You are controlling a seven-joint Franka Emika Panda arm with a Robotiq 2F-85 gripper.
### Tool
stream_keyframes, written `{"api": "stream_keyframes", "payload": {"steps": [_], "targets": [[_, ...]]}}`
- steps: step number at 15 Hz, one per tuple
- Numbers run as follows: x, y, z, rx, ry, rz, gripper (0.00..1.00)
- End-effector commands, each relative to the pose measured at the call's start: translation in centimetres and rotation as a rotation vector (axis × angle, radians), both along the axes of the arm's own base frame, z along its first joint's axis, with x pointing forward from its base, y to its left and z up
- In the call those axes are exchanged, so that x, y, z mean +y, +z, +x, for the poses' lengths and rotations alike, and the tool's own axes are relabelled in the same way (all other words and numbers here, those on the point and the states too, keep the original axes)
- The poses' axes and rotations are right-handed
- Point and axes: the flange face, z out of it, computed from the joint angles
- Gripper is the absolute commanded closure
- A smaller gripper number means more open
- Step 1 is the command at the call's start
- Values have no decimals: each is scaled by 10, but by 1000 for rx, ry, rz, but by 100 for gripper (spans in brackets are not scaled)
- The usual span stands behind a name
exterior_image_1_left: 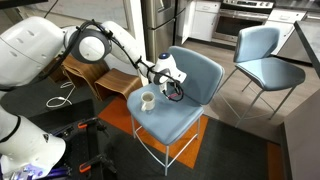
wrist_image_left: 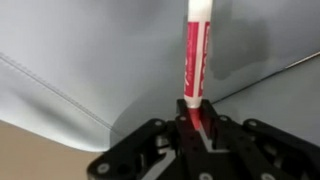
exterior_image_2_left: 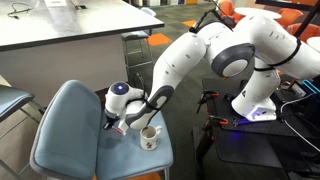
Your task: Put the marker in the cup
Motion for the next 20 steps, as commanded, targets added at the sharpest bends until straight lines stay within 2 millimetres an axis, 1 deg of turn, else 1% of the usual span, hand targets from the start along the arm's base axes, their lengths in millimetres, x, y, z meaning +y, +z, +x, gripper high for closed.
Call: {"api": "stream_keyframes", "payload": {"steps": [1, 3, 6, 8, 9, 11, 13, 14, 16, 18, 20], "targets": [[-3, 11, -46, -99, -94, -18, 95], [-10, 16, -72, -160, -135, -35, 95], [-22, 29, -119, -205, -167, -65, 95], [-28, 42, -154, -218, -186, -75, 95], [-29, 49, -168, -226, -190, -84, 95], [-32, 62, -189, -237, -211, -99, 95], [-34, 79, -202, -241, -234, -103, 95], [-36, 86, -206, -247, -238, -114, 95], [-35, 102, -209, -268, -245, -117, 95], [-30, 111, -208, -286, -244, -108, 95], [-18, 115, -207, -288, -224, -78, 95]]}}
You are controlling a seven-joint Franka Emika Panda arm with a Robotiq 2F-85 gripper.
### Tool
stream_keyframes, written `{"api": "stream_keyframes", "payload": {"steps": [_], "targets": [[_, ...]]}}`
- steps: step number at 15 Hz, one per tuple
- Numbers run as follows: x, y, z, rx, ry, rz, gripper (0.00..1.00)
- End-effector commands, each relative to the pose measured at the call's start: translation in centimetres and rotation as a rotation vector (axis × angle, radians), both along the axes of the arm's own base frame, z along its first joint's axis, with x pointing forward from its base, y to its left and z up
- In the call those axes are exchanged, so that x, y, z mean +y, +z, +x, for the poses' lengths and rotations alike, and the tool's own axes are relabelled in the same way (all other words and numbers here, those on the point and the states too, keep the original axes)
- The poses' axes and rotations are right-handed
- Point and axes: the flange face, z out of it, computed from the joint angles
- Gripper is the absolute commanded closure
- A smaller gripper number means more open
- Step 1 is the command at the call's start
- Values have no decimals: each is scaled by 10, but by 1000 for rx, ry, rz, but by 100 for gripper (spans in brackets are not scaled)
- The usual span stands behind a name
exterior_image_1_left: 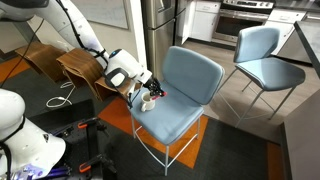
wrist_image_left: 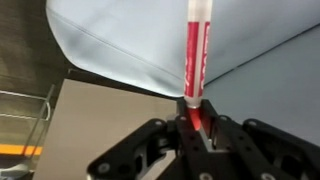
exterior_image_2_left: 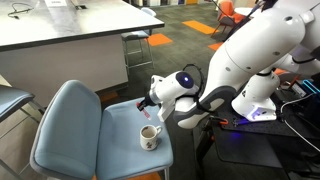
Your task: Put the marker in the cup
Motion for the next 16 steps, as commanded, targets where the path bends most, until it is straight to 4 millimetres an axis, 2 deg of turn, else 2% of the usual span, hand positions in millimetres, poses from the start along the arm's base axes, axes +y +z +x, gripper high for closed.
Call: {"api": "stream_keyframes", "payload": {"steps": [1, 6, 11, 12, 16], "targets": [[15, 9, -4, 6, 18, 46, 95], [36, 3, -4, -5, 75, 62, 95], [47, -15, -3, -16, 121, 62, 95], [55, -12, 5, -7, 123, 65, 95], [61, -17, 20, -17, 139, 75, 95]]}}
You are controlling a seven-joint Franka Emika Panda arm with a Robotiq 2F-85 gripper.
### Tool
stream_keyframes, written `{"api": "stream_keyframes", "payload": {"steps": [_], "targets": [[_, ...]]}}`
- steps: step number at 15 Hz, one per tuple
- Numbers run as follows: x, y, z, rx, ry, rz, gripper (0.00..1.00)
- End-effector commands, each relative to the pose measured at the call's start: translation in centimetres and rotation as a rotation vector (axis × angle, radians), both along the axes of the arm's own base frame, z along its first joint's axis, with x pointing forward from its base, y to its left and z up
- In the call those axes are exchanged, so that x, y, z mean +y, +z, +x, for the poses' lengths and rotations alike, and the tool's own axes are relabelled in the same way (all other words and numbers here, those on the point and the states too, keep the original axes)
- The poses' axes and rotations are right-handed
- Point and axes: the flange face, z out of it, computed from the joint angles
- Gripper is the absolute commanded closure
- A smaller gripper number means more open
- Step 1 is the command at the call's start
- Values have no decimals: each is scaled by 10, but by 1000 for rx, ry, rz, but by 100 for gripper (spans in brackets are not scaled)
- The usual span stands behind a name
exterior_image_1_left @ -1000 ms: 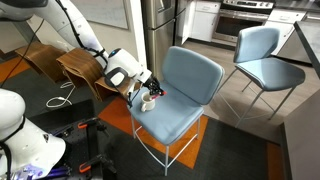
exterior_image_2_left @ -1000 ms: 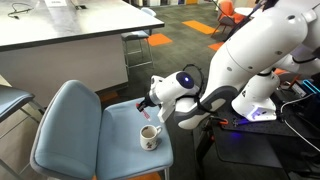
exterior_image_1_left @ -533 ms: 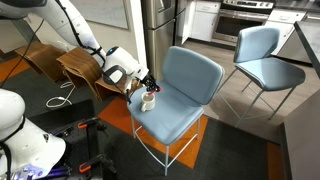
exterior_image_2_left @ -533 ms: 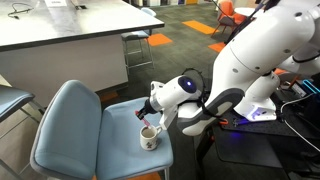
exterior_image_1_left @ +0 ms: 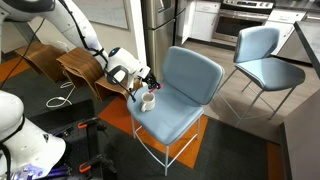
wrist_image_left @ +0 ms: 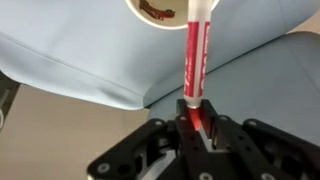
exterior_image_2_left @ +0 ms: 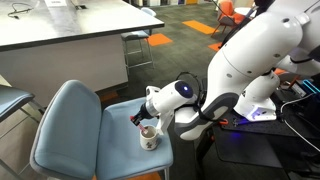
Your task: Put the marker in the cup
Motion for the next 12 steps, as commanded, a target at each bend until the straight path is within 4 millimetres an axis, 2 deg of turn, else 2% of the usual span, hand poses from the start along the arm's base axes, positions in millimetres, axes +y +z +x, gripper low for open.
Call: {"api": "stream_keyframes", "payload": {"steps": [1, 5, 12], "targets": [[2, -6, 12, -6, 1, 21, 95], [-8, -17, 8, 30, -15, 35, 95], [-13, -24, 7, 77, 22, 50, 95]]}}
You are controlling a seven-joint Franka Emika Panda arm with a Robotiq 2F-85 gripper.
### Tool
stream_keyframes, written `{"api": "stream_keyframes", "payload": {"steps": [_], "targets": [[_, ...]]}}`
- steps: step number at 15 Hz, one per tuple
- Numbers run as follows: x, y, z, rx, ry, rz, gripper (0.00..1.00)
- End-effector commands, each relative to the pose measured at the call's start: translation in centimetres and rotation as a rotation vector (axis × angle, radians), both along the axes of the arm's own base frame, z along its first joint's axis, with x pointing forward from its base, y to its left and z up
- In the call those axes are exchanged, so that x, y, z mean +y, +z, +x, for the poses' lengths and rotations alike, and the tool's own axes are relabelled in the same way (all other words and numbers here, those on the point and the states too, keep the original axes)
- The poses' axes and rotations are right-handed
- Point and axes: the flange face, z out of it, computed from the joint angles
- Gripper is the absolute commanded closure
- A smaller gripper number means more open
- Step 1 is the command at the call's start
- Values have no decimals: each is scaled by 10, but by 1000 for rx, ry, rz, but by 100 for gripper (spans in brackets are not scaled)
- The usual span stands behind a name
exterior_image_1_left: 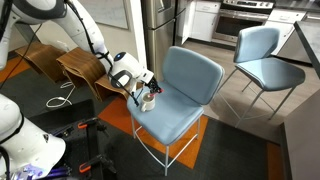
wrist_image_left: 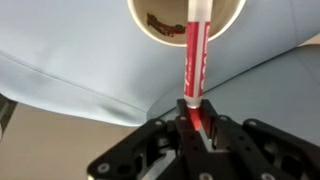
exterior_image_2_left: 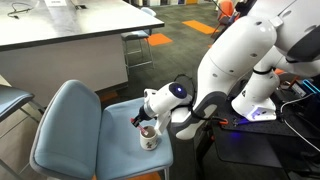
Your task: Put the marker in the cup
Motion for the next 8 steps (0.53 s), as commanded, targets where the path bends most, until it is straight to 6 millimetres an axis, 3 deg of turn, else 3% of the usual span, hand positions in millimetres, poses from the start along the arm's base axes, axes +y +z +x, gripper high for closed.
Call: {"api": "stream_keyframes", "payload": {"steps": [1, 8], "targets": [[-3, 1, -4, 40, 33, 35, 95], [-8, -6, -10, 111, 70, 82, 95]]}}
